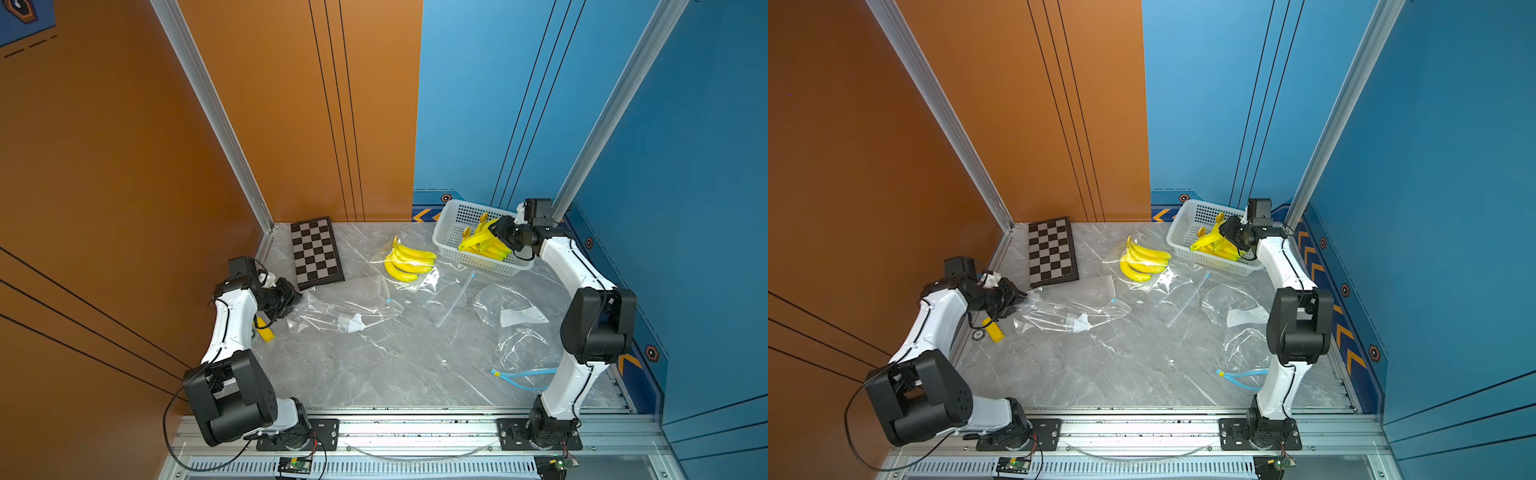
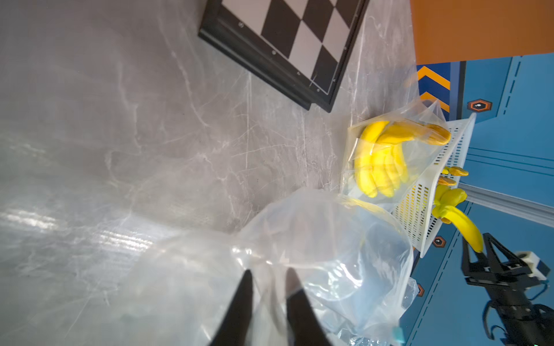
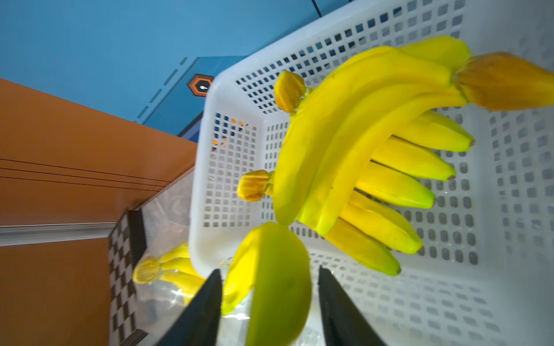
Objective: Open the zip-top bag and take out the banana
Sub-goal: Place the zipper food storage bag at the center of the board.
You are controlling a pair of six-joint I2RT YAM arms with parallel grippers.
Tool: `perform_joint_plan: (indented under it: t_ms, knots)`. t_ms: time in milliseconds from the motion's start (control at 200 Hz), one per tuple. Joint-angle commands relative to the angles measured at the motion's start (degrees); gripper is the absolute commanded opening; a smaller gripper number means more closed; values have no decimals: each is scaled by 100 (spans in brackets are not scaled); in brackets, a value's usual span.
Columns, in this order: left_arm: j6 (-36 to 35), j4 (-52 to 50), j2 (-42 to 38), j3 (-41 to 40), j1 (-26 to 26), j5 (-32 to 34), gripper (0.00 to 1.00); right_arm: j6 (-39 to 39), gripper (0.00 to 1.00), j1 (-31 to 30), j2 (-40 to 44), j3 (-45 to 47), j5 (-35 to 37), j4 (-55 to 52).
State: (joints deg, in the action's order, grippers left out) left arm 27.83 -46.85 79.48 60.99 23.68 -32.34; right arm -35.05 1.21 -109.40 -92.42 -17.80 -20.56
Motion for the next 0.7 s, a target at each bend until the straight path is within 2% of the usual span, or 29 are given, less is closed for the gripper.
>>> perform_joint_plan:
  t_ms: [0, 30, 55, 130, 175, 210, 260, 325, 400, 496, 571, 621, 696]
  knots:
    - [-111, -324, -346, 31, 170, 92, 73, 307, 76, 53, 198, -174, 102, 374]
    - [-52, -327, -460, 91, 182, 70, 88, 325, 79, 83, 347, -104, 121, 368]
    - [-15, -329, -542, 193, 166, 90, 100, 367, 86, 104, 507, -18, 135, 368]
    - [11, -460, -600, 530, 78, 195, 98, 677, 92, 151, 1123, 228, 399, 90]
    - [-4, -527, -614, 677, 43, 321, 98, 844, 99, 151, 1538, 385, 725, -217]
    - [-14, -559, -616, 749, 27, 350, 98, 906, 100, 140, 1853, 551, 794, -339]
    - [-13, -555, -635, 824, -29, 351, 98, 1058, 100, 36, 2184, 665, 612, -597]
    - [-62, -605, -628, 997, -287, 306, 98, 1369, 100, -295, 2283, 528, 313, -1466]
    - [-139, -610, -522, 1312, -1027, 324, 98, 1454, 100, -734, 2259, 660, -268, -2171]
    - [-130, -470, -219, 1910, -2756, 964, 98, 1035, 100, -1291, 2484, 1489, -577, -2031]
    - [-43, -328, 343, 2461, -3891, 1265, 98, 833, 100, -1871, 2590, 2021, -385, -1688]
    - [-59, -303, 848, 2821, -4330, 1226, 98, 592, 100, -2106, 2564, 2321, -320, -1413]
    - [-289, -292, 1544, 3208, -4754, 1396, 98, -30, 99, -2128, 2498, 2983, -505, -593]
